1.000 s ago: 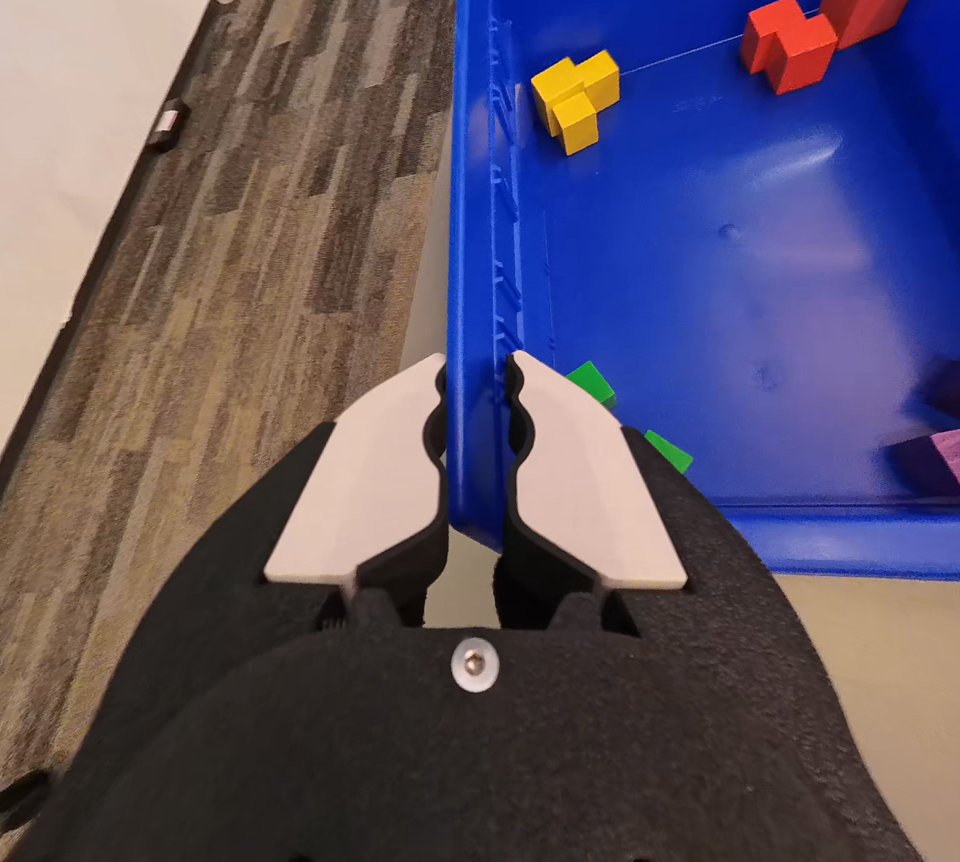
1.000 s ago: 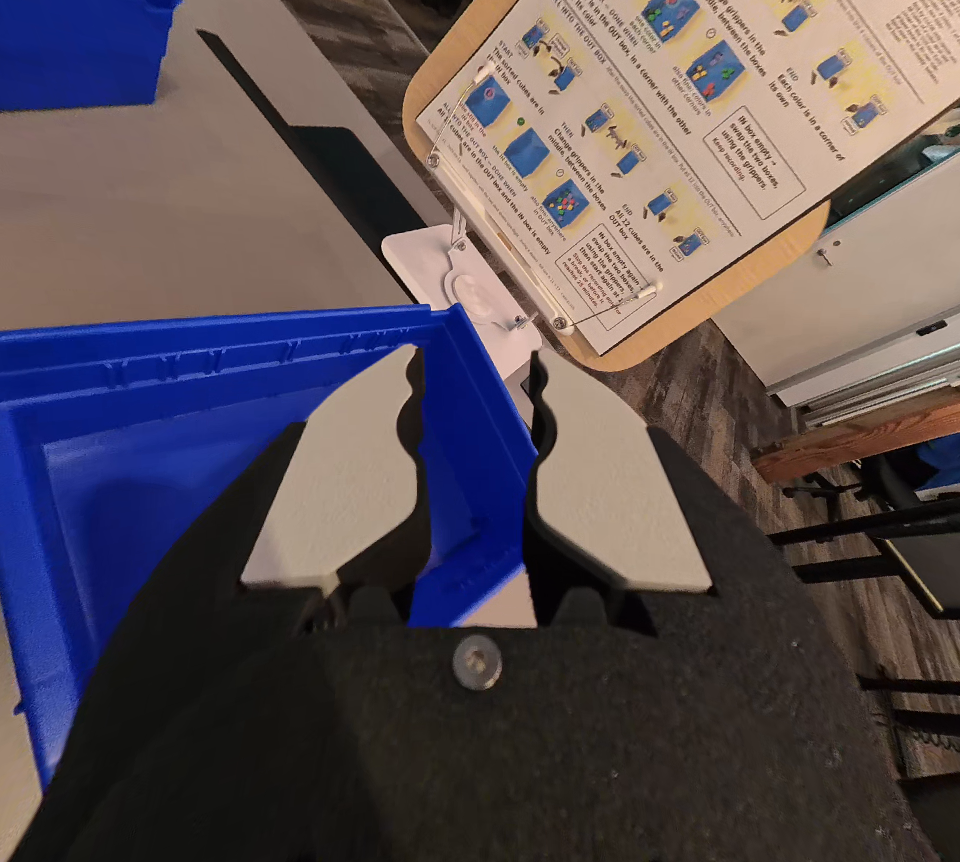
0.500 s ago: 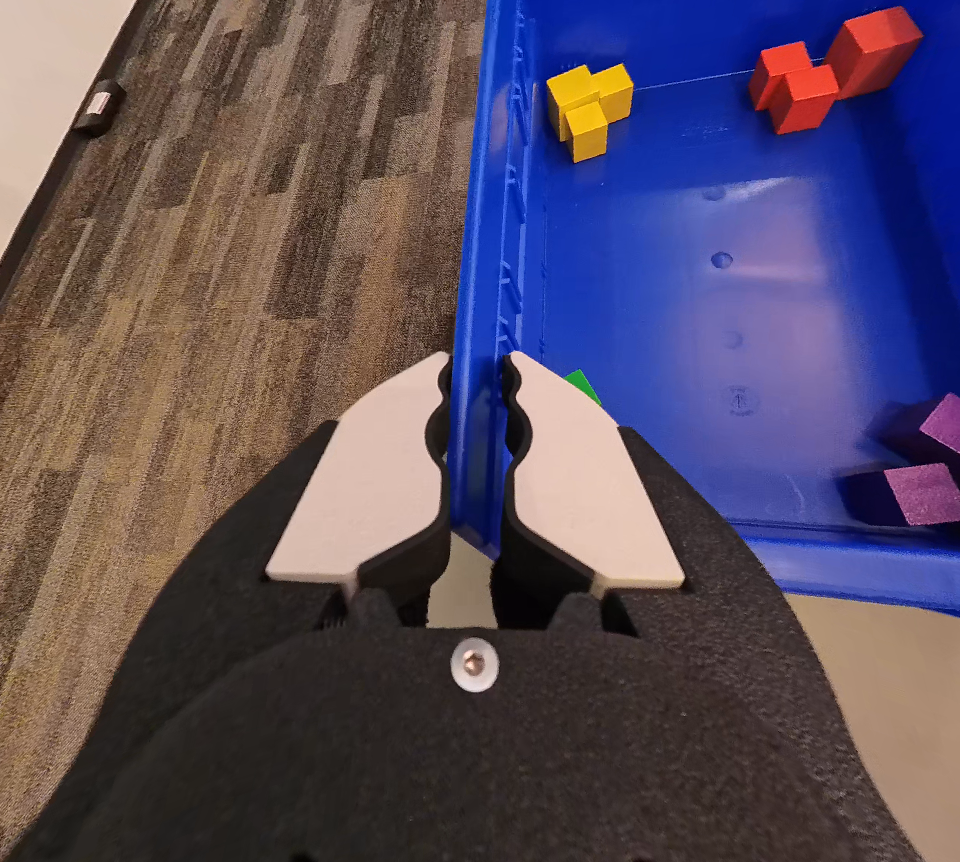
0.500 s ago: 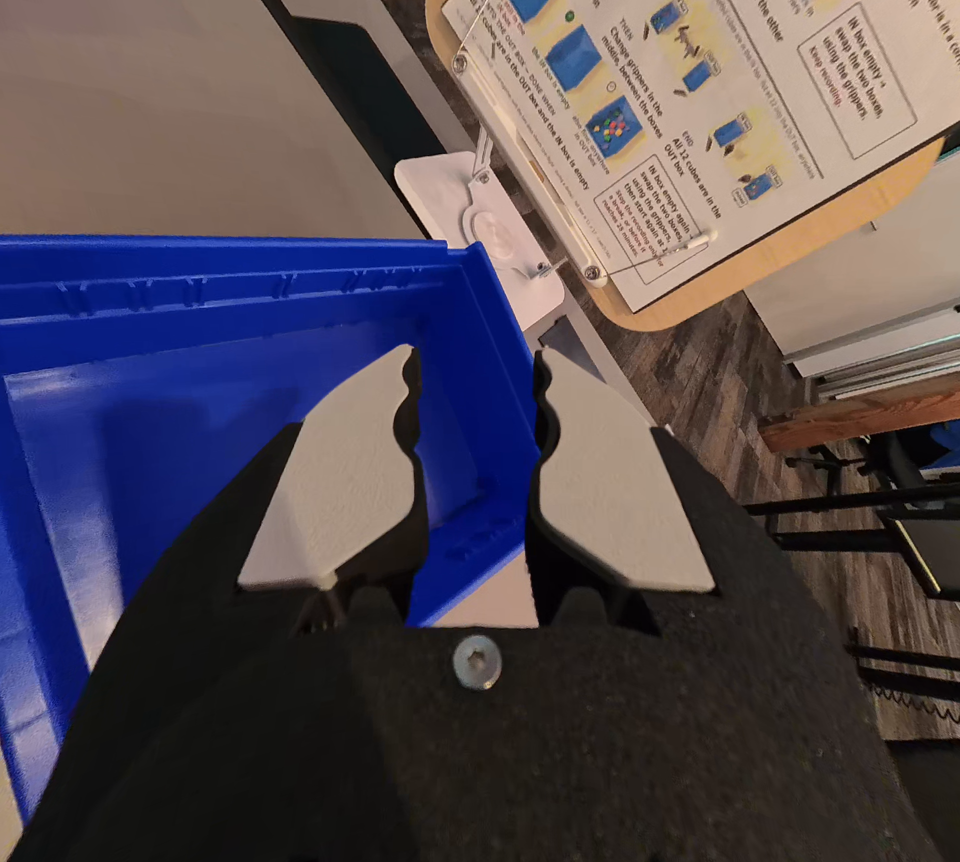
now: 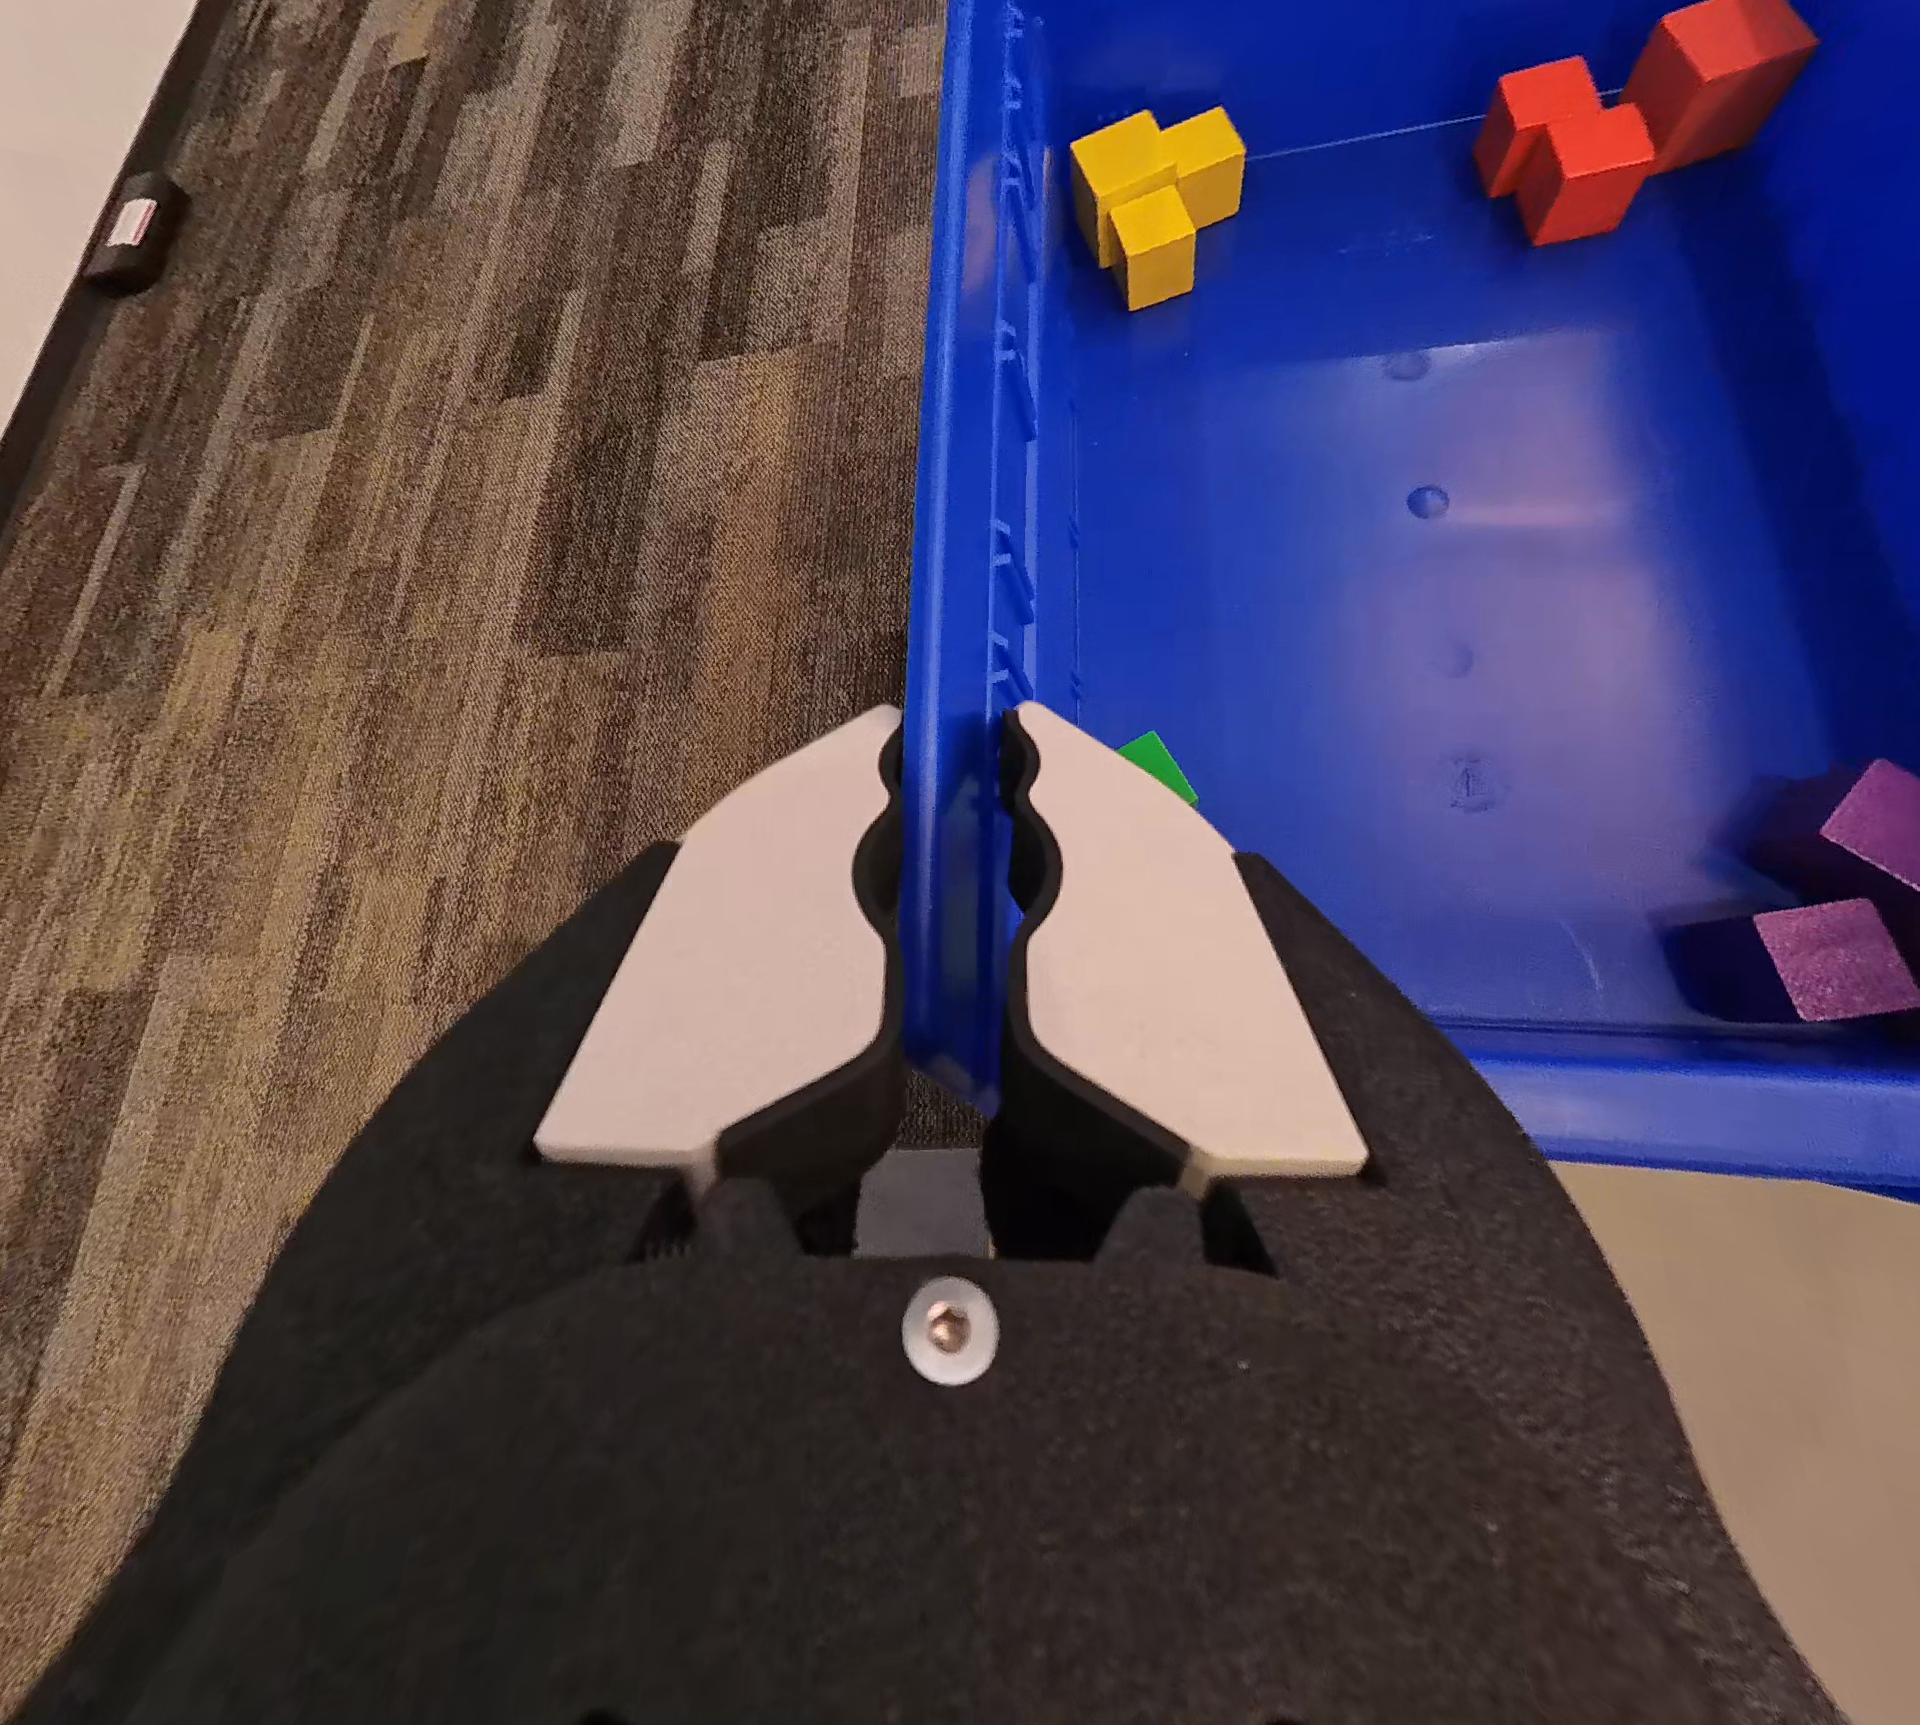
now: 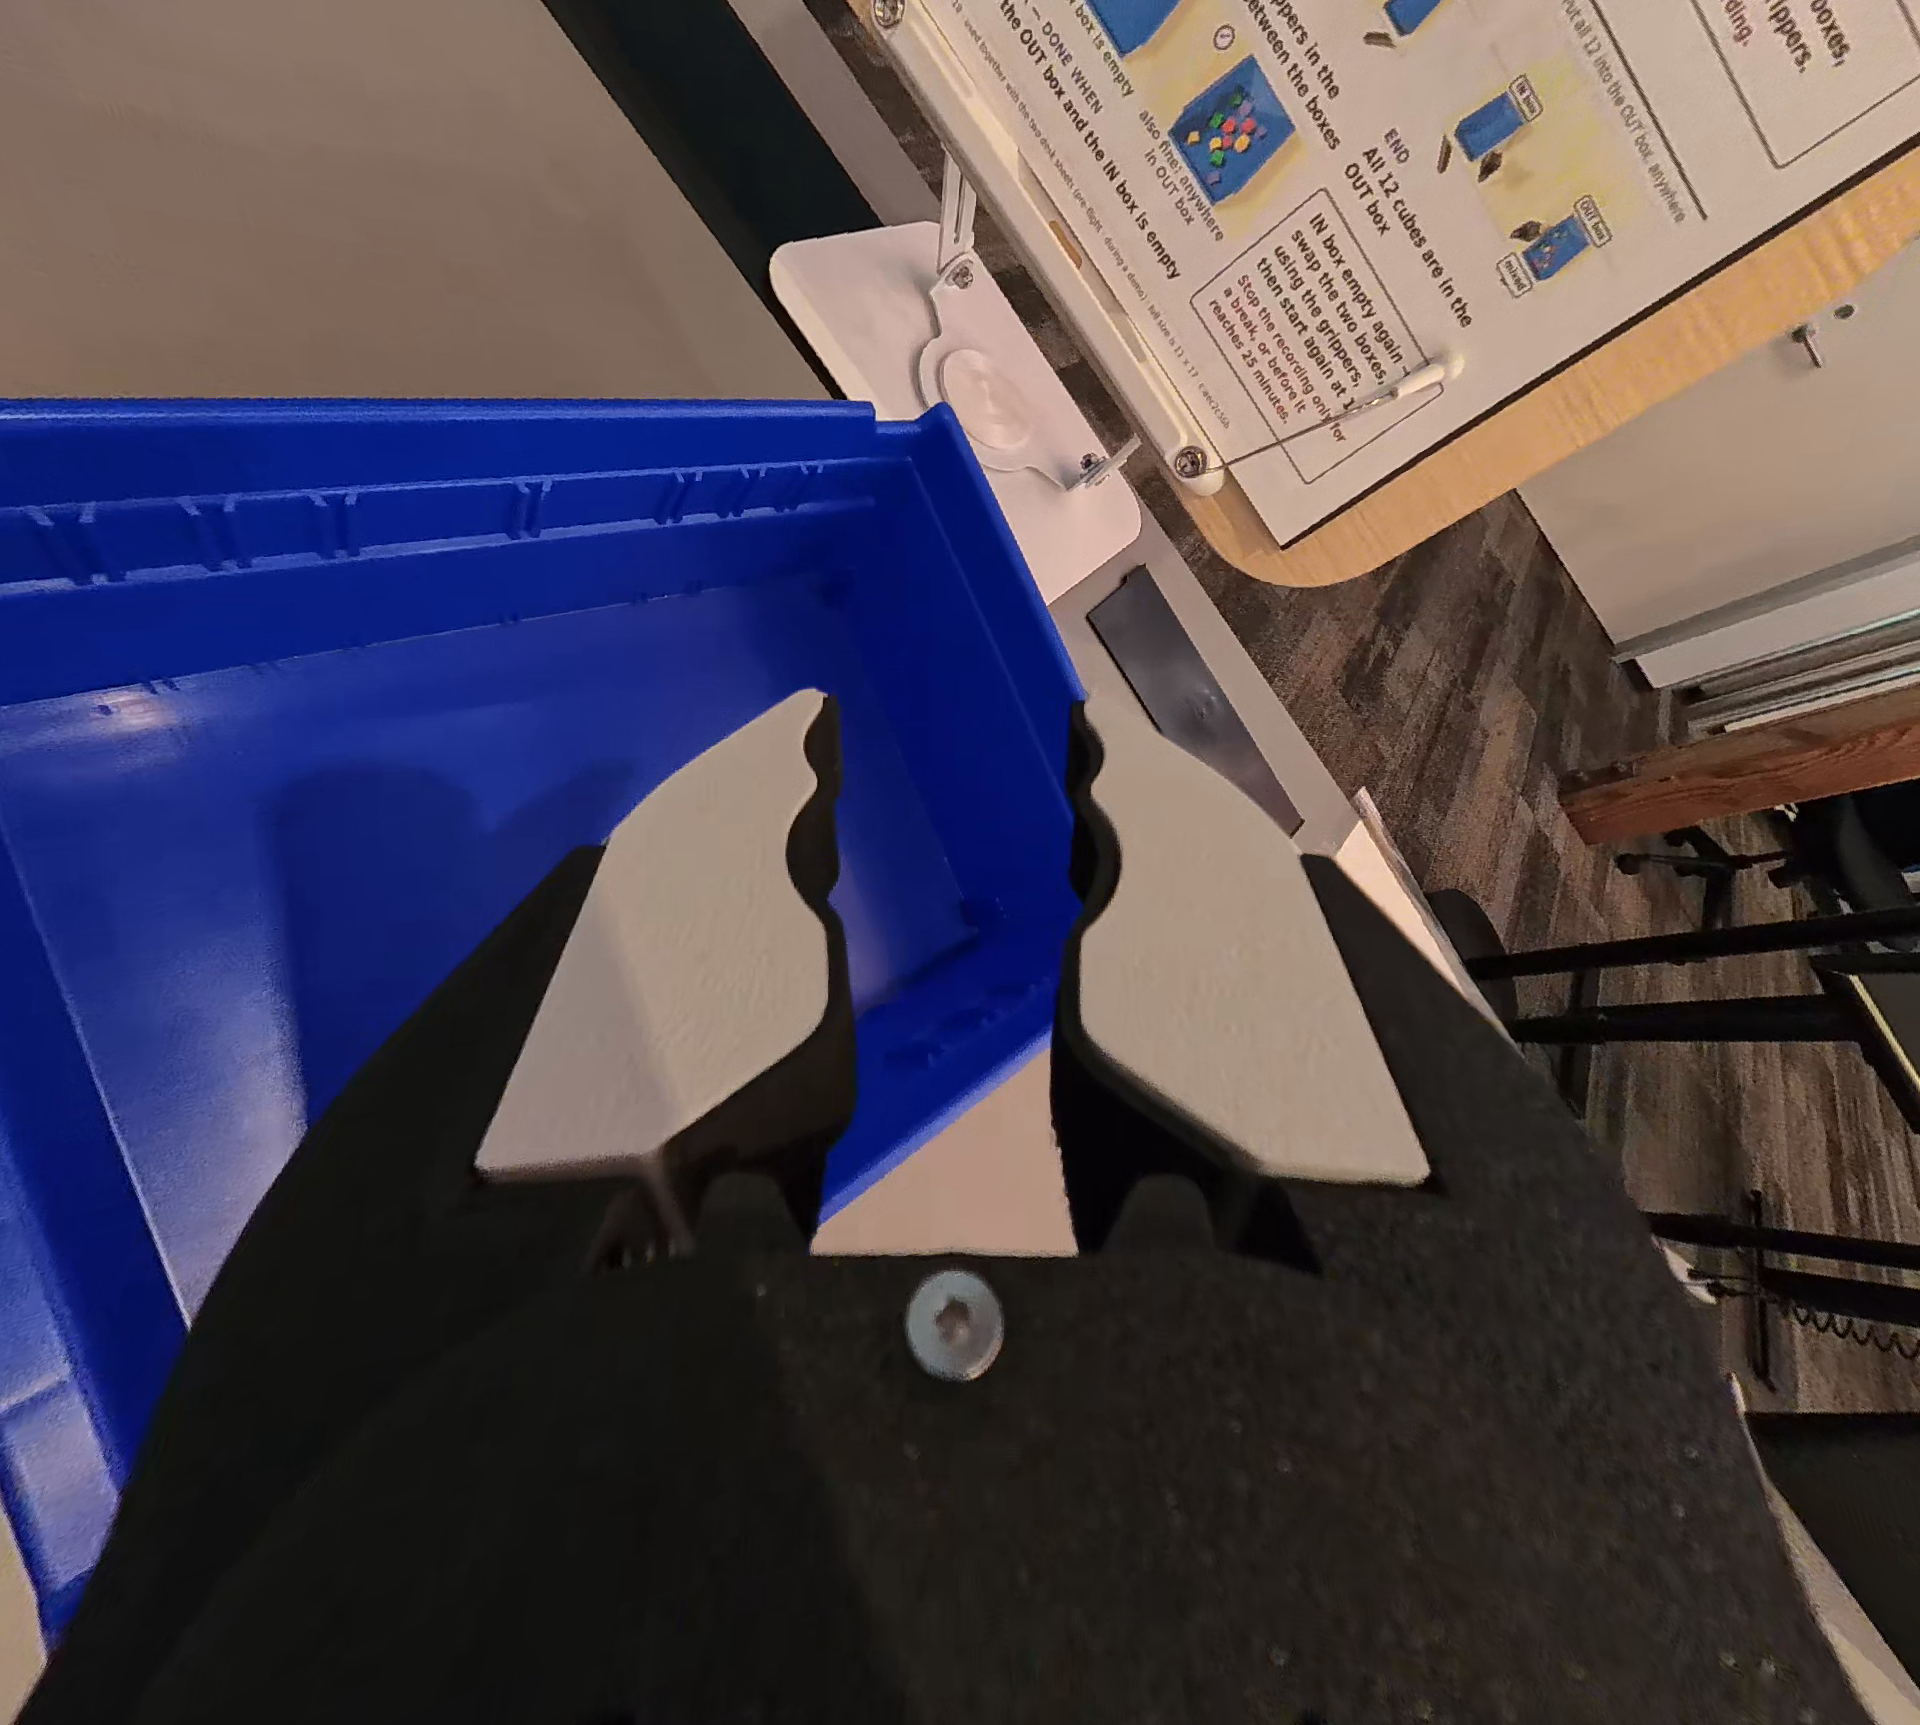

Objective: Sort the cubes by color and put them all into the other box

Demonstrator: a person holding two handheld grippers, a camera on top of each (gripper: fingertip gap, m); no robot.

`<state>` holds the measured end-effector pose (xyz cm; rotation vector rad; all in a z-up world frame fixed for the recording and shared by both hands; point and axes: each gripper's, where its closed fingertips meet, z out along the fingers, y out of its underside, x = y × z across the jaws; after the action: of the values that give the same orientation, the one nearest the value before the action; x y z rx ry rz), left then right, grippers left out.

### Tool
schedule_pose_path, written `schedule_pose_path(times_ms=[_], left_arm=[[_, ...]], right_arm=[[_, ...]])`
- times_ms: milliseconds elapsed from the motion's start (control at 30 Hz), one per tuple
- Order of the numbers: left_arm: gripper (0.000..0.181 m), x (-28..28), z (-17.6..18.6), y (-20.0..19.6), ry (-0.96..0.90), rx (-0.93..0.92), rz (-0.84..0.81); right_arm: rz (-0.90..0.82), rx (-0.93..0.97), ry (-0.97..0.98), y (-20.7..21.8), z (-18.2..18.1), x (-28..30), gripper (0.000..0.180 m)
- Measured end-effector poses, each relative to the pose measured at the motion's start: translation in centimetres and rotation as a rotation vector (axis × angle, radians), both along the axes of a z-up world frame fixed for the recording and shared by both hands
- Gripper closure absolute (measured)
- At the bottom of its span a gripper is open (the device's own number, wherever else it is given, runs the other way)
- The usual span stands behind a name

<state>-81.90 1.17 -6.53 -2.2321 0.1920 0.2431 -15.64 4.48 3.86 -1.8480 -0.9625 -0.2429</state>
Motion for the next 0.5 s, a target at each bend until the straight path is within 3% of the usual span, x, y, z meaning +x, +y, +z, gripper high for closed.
schedule_pose_path(times_ms=[233,400,500], left_arm=[[0.158,-0.2,0.4,0.4,0.022,0.059,0.061],[0.115,1.0,2.8,-0.2,-0.079,0.194,0.064],[0.111,0.8,4.3,-1.8,-0.066,0.269,0.098]], right_arm=[[-0.037,-0.042,0.005,0.5,-0.8,1.2,0.137],[-0.207,-0.182,0.097,-0.3,-1.8,3.6,0.132],[-0.306,-0.362,0.25,-1.6,-3.7,4.6,0.132]])
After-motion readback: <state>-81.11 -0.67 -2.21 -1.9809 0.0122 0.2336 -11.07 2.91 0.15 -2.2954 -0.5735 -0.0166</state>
